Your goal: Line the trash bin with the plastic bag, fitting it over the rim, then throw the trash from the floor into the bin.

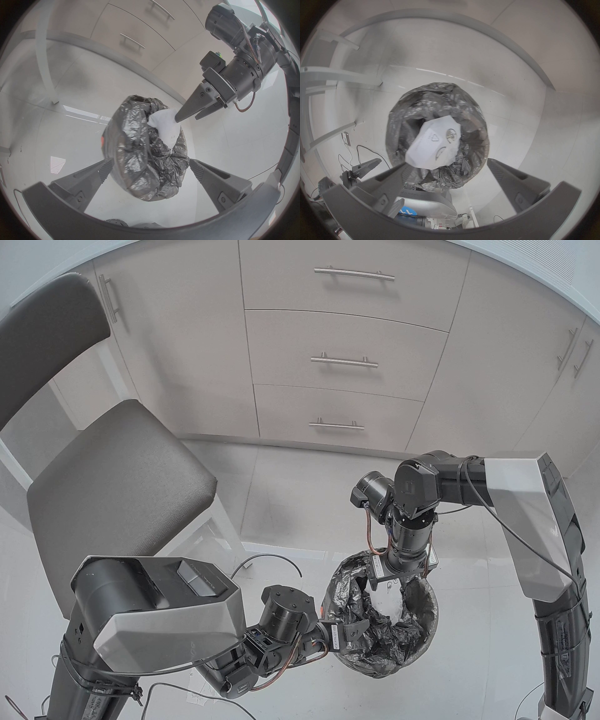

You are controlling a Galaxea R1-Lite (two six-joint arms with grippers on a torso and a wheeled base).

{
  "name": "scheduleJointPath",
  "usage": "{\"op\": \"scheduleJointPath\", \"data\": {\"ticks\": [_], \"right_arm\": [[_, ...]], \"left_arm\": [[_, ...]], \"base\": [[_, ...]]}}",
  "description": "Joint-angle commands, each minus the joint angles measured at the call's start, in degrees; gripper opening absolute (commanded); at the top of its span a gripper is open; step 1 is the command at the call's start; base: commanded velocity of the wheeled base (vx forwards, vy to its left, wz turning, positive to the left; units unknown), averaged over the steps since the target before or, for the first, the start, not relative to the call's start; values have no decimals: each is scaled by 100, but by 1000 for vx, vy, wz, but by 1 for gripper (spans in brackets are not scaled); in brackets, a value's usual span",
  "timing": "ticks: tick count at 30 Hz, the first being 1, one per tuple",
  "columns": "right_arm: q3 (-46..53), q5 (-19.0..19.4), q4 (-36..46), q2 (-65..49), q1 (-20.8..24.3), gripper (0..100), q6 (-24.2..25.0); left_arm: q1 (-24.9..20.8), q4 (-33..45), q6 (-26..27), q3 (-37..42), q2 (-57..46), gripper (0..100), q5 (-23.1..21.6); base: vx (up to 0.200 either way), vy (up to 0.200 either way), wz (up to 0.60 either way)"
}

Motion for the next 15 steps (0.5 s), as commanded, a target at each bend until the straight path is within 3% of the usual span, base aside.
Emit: {"op": "scheduleJointPath", "data": {"ticks": [1,4,15], "right_arm": [[1,-1,0,-17,-4,100,9],[1,-1,0,-17,-4,100,9],[1,8,-351,-149,49,100,9]], "left_arm": [[-4,-2,-3,-2,9,100,-2],[-4,-2,-3,-2,9,100,-2],[180,-292,-170,-90,-149,100,174]], "base": [[0,0,-600],[0,0,-600],[0,0,0]]}}
